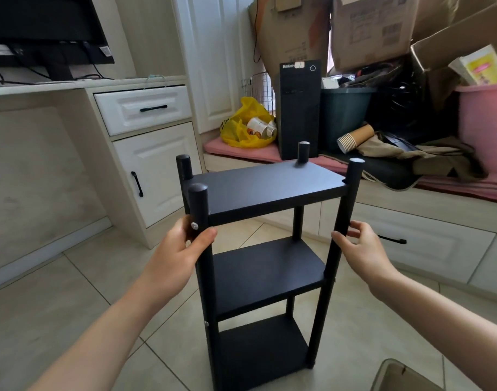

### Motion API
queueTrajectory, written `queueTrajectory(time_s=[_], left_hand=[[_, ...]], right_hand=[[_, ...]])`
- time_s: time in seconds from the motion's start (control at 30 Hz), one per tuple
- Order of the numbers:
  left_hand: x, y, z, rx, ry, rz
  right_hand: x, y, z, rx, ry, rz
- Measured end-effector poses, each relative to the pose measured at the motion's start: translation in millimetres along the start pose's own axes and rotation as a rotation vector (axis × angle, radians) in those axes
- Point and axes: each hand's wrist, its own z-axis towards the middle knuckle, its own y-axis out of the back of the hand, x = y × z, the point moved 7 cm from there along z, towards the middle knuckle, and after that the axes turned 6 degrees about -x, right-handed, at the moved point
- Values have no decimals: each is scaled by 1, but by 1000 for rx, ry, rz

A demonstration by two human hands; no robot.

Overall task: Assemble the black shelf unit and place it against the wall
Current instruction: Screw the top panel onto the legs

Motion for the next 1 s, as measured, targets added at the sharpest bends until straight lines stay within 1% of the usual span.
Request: queueTrajectory(time_s=[0.17, 0.33, 0.5, 0.7, 0.77, 0.87, 1.0], left_hand=[[5, 13, -2, -21, -25, 10], [10, 22, 1, -124, -38, -16], [10, 24, 14, -225, -80, -35], [12, 18, 30, -291, -83, -90], [18, 14, 36, -293, -44, -153], [32, 8, 46, -288, 53, -315], [38, -9, 58, -245, 151, -525]], right_hand=[[9, -10, 1, -15, 42, 43], [12, -14, -3, -3, 32, 96], [13, -9, -11, -41, 55, 132], [13, 2, -13, -35, 24, 187], [14, 7, -15, -29, 26, 204], [14, 15, -19, -8, 42, 213], [16, 25, -29, 49, 111, 206]])
